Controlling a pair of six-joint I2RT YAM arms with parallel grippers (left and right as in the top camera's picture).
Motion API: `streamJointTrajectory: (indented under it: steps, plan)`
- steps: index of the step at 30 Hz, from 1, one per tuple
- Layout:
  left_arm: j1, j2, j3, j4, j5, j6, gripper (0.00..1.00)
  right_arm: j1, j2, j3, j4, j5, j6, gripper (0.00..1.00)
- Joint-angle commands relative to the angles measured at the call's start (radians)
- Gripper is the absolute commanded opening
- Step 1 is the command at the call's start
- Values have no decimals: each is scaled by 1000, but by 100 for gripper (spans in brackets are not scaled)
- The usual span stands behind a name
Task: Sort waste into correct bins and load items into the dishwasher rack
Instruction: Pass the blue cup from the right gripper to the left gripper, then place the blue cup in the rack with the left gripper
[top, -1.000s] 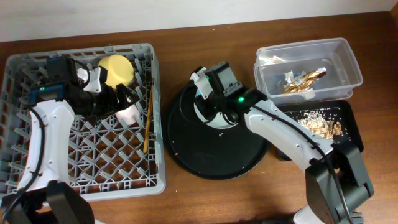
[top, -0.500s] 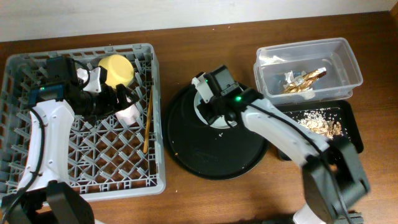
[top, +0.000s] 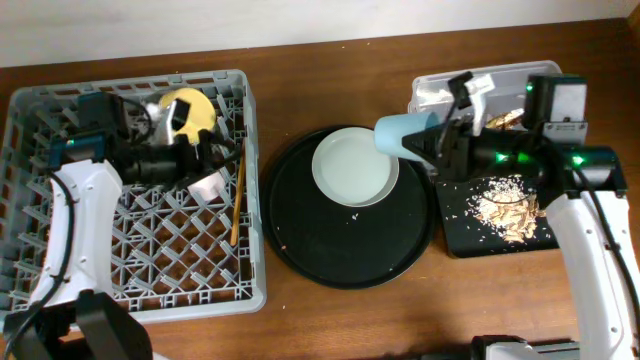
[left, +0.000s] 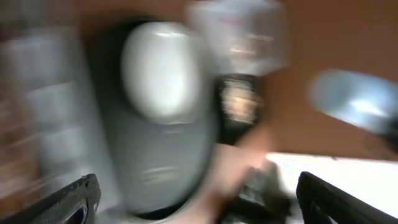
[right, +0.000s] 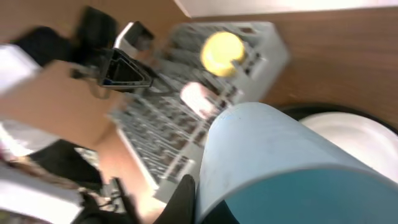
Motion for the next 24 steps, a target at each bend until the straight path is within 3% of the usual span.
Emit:
streamJointTrajectory:
  steps: [1,5,6,10,14,21,24]
  plan:
    - [-87,-30,-1,25,447,205,96,13,6,11,0,-200,-25,4]
    - [-211,-30,-1,138,407,204,75,121,10,11,12,-166,-29,4]
    - [-225,-30,-1,160,407,204,73,140,11,11,22,-163,-28,4]
    - [-242,-30,-1,183,415,204,75,237,11,11,105,-160,-28,4]
    - [-251,-30,-1,183,515,204,97,317,11,11,148,-51,-16,4]
    - [-348,-30,-1,193,515,204,98,347,43,11,222,-51,29,5]
    - [-368,-30,-1,229,514,204,89,347,78,11,222,-54,29,5]
